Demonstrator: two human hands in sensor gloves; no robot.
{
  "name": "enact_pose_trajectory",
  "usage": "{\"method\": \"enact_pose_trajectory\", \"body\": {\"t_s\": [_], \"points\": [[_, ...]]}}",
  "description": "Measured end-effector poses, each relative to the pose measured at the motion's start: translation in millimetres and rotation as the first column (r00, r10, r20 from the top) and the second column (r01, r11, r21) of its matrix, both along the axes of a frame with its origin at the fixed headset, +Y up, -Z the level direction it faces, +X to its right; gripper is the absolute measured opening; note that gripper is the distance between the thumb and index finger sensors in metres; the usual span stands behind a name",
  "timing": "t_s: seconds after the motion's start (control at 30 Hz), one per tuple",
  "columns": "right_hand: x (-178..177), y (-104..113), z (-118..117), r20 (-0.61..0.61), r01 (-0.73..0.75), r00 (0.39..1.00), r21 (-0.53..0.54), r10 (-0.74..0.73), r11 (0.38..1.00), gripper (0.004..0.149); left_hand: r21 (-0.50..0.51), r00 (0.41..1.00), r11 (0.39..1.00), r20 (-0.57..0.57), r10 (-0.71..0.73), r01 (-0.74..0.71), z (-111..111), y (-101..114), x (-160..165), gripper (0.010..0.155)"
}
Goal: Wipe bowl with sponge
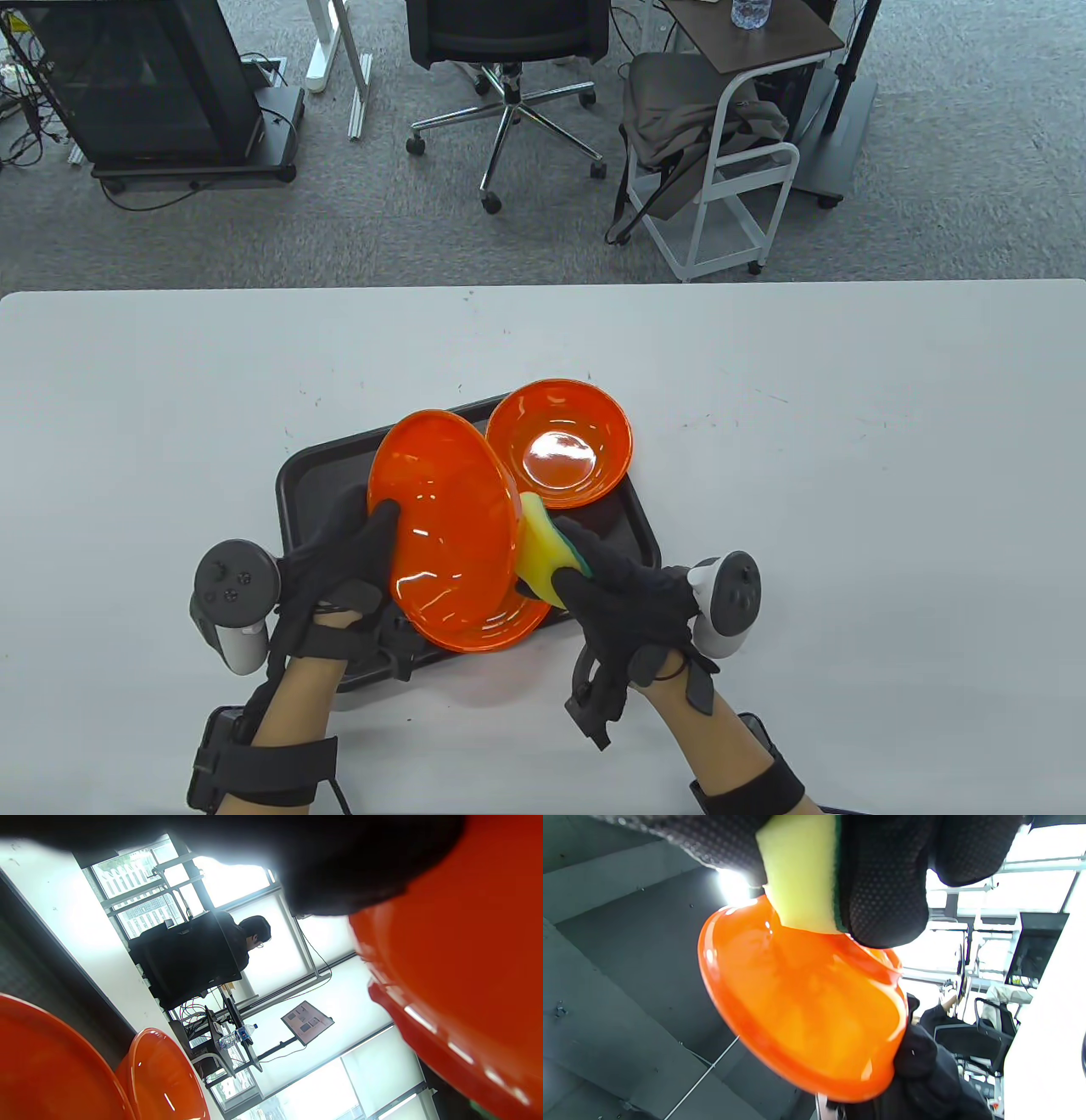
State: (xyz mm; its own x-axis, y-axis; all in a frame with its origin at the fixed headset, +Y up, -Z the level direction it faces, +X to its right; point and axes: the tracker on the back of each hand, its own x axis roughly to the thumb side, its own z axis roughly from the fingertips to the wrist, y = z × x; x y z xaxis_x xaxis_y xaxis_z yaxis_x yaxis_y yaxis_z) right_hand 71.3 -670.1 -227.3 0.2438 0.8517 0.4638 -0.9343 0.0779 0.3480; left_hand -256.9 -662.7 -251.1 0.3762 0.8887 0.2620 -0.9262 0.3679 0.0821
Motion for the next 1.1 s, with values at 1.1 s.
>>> {"method": "enact_pose_trajectory", "body": {"t_s": [1.1], "points": [[-16.7,-3.5,3.6,-0.087,-0.121,0.989,0.035,0.124,0.992,0.050,-0.024,0.991,0.996,0.104,0.088,-0.086,1.4,0.3,12.5,0.054]]}}
